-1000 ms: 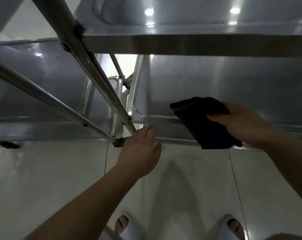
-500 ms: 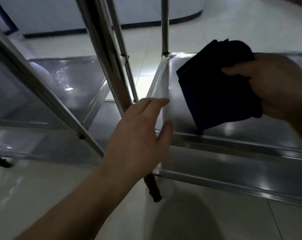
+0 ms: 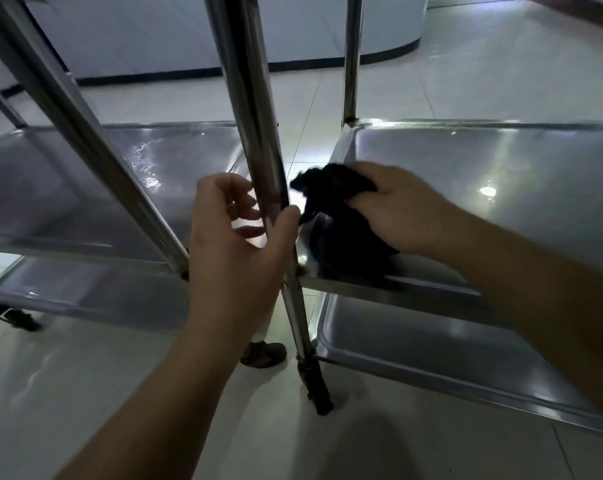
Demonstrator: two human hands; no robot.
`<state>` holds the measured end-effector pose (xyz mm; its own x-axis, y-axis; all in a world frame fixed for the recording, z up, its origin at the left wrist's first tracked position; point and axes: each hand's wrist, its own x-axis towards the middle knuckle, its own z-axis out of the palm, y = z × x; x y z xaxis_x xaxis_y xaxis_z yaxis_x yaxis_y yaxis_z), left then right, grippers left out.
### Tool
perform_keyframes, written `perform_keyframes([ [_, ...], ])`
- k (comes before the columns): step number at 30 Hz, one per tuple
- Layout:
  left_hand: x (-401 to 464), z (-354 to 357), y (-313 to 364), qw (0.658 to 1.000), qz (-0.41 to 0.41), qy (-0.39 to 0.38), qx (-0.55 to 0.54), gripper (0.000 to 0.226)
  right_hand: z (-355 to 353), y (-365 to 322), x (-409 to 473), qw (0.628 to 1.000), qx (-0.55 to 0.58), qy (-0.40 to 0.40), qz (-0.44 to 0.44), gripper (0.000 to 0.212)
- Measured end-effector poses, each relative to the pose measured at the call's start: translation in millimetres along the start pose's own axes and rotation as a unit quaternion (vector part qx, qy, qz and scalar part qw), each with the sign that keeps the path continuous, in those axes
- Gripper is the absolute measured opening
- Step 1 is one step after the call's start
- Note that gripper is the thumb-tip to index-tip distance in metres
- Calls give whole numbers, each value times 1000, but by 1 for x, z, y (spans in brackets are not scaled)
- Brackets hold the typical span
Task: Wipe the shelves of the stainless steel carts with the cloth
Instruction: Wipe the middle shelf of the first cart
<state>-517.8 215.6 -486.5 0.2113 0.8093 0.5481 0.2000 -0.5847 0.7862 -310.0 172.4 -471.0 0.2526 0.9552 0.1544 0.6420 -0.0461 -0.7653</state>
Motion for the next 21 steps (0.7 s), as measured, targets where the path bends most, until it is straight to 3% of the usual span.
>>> perform_keyframes([
  [5, -1, 10, -13, 996, -30, -40, -73, 29, 22, 8, -28, 979, -96, -174, -44, 50],
  [9, 4, 14, -18, 997, -3, -53, -57, 15, 25, 25, -48, 928, -254, -251, -109, 69],
  [14, 2, 18, -19, 998, 30, -37, -43, 9, 31, 33, -47, 953, -183, -233, -61, 60],
  [21, 2, 19, -20, 996, 42, -42, -62, 10, 56, 46, 43, 912, -370, -168, -50, 56],
])
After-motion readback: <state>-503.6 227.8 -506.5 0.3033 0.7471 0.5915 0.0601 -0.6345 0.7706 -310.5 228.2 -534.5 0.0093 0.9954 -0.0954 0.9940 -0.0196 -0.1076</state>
